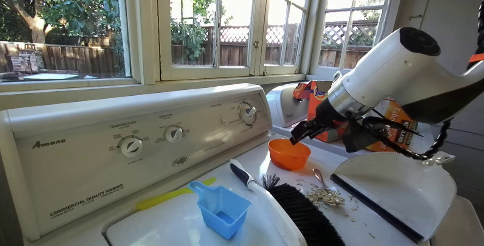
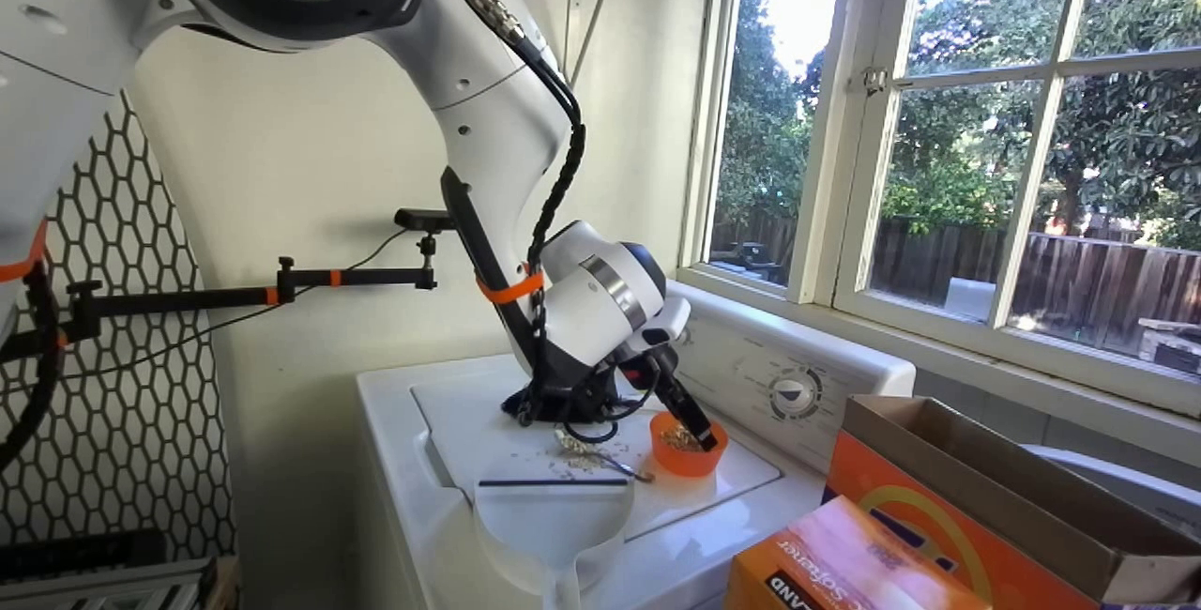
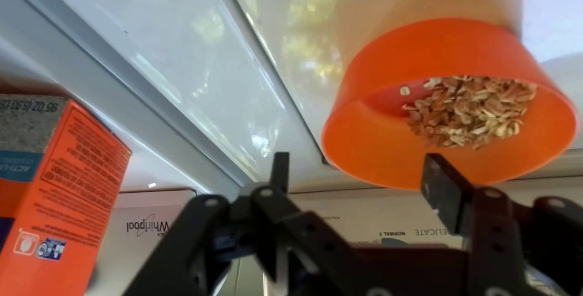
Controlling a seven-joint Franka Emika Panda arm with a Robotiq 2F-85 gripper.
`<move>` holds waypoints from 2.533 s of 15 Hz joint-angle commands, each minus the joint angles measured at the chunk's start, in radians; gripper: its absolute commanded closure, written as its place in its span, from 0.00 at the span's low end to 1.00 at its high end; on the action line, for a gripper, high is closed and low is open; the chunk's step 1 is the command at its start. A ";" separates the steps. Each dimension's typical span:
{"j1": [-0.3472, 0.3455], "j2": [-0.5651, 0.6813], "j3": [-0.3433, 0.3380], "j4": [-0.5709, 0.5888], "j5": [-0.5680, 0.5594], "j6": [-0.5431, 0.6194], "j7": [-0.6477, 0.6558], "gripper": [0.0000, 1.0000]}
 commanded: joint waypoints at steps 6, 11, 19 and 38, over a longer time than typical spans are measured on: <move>0.009 -0.092 0.051 -0.080 0.055 -0.010 -0.153 0.00; 0.009 -0.070 0.050 -0.049 0.024 -0.001 -0.129 0.00; -0.008 -0.108 0.125 -0.084 0.499 -0.177 -0.253 0.00; 0.162 -0.084 -0.019 -0.170 1.064 -0.148 -0.346 0.00</move>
